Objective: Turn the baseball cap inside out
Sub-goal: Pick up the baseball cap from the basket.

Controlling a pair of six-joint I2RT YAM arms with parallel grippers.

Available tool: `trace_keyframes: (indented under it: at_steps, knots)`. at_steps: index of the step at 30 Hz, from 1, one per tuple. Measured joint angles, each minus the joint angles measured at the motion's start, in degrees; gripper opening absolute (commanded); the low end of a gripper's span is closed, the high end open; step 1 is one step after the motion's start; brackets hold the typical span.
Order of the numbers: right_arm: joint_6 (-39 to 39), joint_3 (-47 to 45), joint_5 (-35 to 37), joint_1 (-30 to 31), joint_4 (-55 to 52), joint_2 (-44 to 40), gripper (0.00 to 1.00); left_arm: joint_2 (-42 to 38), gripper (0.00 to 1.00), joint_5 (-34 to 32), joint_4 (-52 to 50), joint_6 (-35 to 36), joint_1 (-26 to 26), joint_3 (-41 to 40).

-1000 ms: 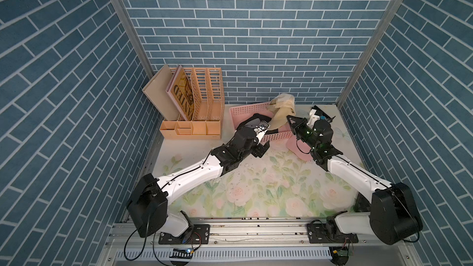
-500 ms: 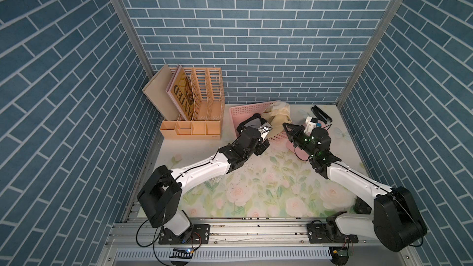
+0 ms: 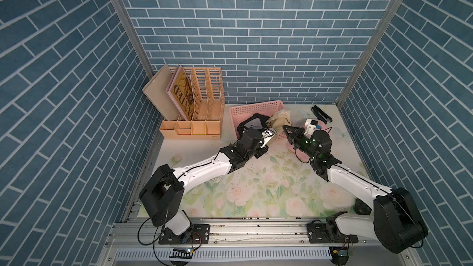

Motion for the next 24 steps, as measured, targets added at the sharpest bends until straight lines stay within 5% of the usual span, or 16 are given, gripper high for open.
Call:
trace_keyframes:
  at_steps: [7, 15, 24]
  knots:
    - [-22.1, 13.3, 4.5, -0.2, -25.8, -4.7, 0.57, -3.1, 0.00, -2.5, -1.8, 4.3, -0.9, -0.5]
    - [-45.5, 29.3, 16.6, -0.3, -48.8, -10.8, 0.63, -3.6, 0.00, -15.6, 1.5, 22.9, -6.4, -4.9]
    - [-59.0, 33.0, 20.1, 3.1, -62.4, -2.2, 0.63, -0.2, 0.00, -27.5, 15.0, 46.4, -11.0, -10.1]
